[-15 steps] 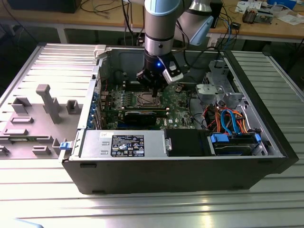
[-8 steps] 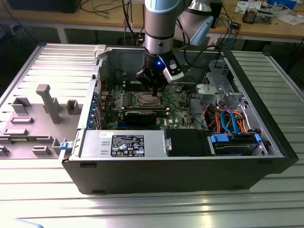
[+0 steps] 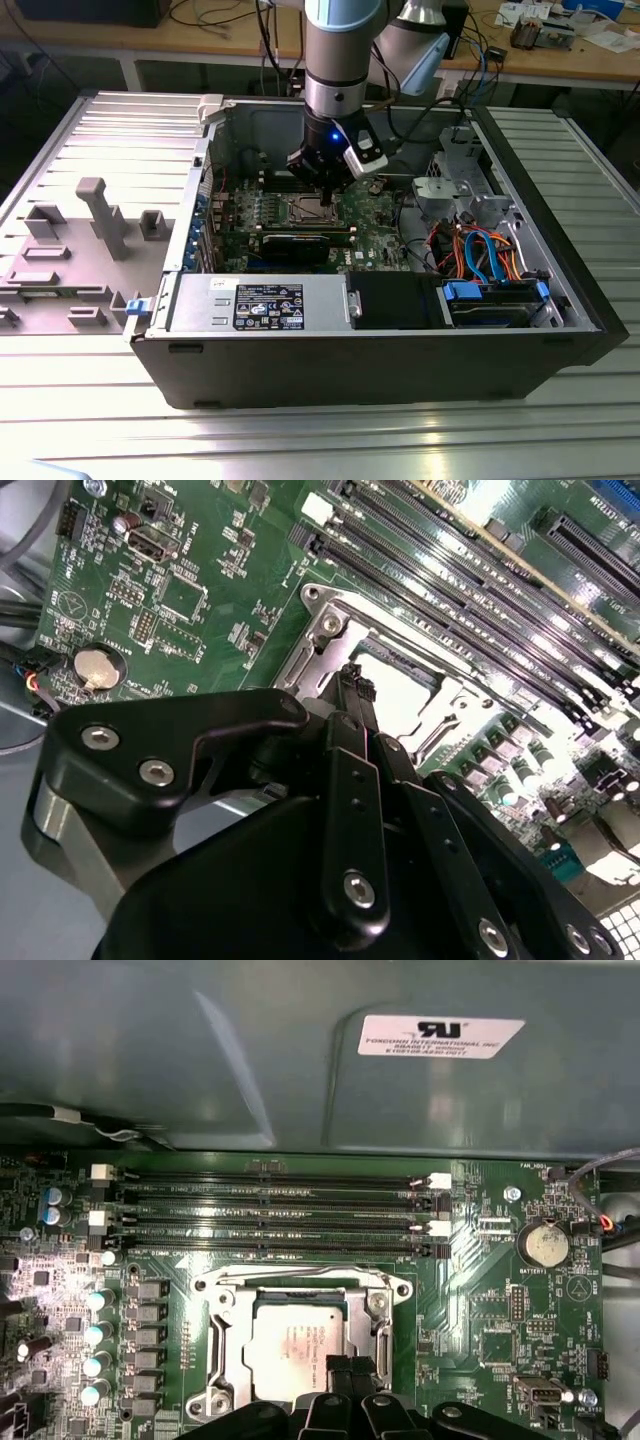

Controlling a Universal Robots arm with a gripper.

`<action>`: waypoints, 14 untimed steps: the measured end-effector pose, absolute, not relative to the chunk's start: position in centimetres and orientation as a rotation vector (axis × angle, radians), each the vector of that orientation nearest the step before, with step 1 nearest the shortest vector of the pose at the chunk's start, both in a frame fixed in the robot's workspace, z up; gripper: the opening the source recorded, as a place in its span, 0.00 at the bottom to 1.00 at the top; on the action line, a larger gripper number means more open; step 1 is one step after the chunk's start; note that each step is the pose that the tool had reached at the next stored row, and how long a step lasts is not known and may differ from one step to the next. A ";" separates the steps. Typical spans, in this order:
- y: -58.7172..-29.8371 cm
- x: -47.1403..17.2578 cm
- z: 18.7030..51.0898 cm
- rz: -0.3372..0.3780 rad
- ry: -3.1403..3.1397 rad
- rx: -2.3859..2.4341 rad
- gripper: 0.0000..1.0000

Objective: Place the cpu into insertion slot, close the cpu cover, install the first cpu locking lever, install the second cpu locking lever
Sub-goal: 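Install the second cpu locking lever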

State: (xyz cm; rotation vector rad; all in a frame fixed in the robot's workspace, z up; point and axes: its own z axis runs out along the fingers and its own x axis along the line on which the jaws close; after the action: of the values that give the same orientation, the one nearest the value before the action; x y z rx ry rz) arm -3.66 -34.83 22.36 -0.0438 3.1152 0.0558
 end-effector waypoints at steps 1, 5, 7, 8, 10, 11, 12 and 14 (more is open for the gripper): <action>-34.8 -3.7 22.5 0.056 3.115 -0.044 0.11; -34.8 -3.7 22.6 0.056 3.115 -0.044 0.11; -34.9 -3.7 22.6 0.056 3.115 -0.044 0.11; -34.9 -3.7 22.6 0.056 3.115 -0.044 0.11; -34.9 -3.7 22.7 0.055 3.115 -0.044 0.11; -34.9 -3.7 22.6 0.055 3.115 -0.044 0.11; -34.9 -3.7 22.7 0.055 3.115 -0.044 0.11; -34.9 -3.7 22.7 0.055 3.115 -0.044 0.11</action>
State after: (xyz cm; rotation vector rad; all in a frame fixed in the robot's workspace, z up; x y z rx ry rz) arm -3.65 -34.89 22.65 -0.0441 3.1152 0.0555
